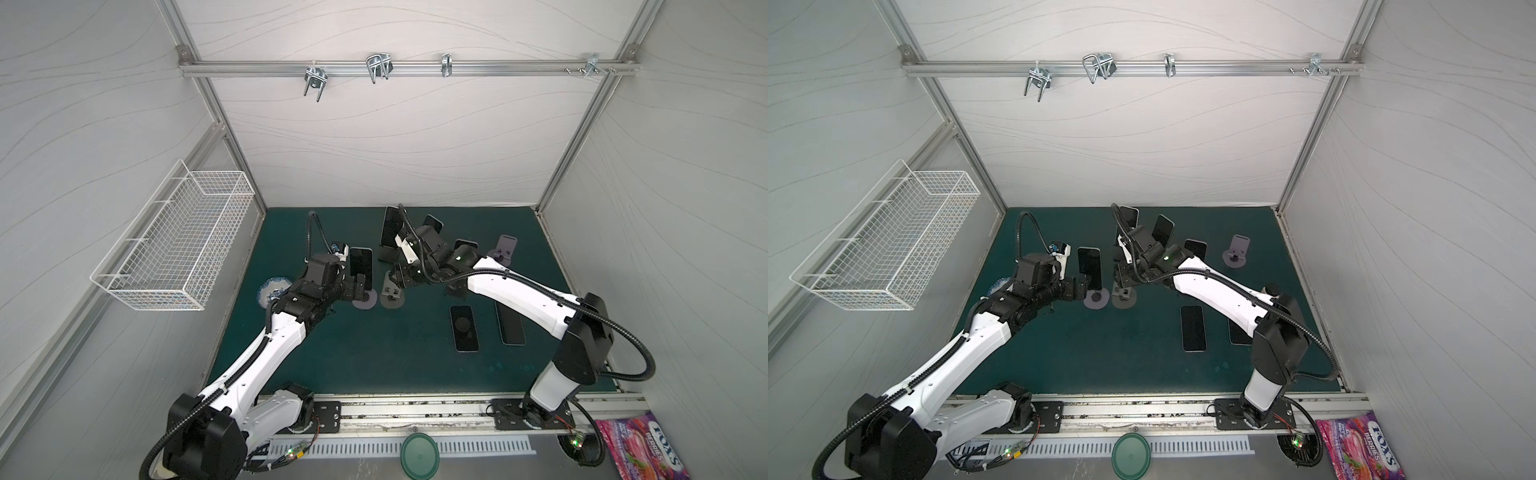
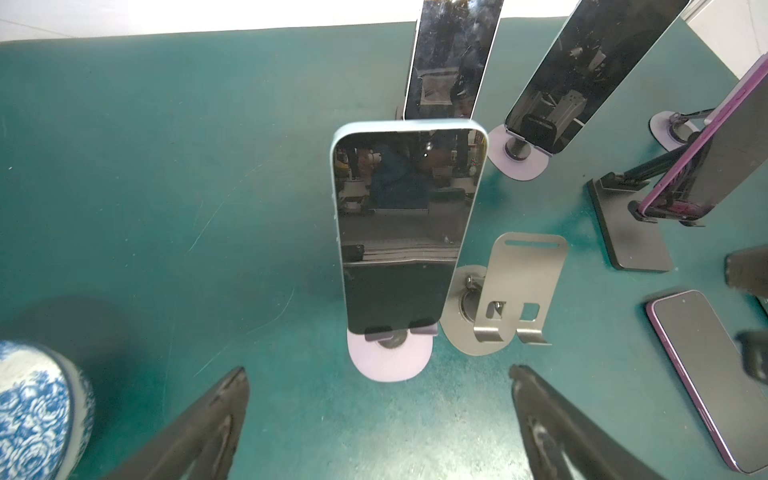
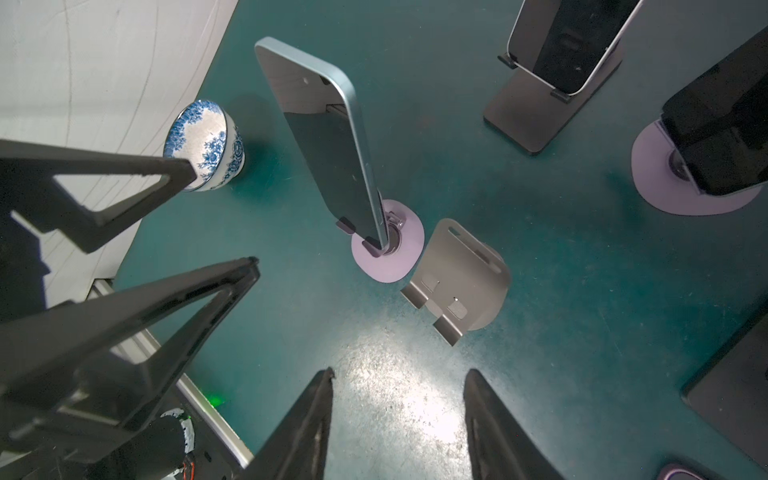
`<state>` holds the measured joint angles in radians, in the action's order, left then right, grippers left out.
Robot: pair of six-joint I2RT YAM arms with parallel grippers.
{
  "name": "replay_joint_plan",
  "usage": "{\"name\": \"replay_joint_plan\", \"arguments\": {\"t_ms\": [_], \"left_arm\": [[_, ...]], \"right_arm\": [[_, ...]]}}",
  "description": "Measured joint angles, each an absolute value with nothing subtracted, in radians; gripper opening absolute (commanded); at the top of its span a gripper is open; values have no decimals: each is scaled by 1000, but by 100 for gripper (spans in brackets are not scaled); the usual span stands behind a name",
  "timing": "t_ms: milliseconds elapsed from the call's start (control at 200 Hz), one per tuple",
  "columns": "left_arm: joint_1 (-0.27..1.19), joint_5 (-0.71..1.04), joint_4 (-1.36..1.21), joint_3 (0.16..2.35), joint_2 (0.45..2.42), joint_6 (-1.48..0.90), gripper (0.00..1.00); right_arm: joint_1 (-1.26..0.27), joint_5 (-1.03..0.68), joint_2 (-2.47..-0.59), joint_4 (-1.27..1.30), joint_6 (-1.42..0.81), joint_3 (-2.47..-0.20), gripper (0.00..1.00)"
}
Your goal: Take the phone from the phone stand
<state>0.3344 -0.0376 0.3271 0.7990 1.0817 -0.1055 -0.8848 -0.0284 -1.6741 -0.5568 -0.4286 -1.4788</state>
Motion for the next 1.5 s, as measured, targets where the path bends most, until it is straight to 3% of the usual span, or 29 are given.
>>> {"name": "replay_joint_plan", "arguments": {"t_ms": [600, 905, 1500], "left_arm": [[334, -26, 278, 875, 1203, -93, 98], [334, -26, 266, 892, 1243, -88, 97], [334, -6, 247, 933, 1293, -86, 94]], "right_arm": [[-864, -77, -1674, -547, -376, -1478, 94], [-842, -112, -1686, -546, -355, -1478, 99], [-817, -172, -1714, -532, -319, -1480, 99]]}}
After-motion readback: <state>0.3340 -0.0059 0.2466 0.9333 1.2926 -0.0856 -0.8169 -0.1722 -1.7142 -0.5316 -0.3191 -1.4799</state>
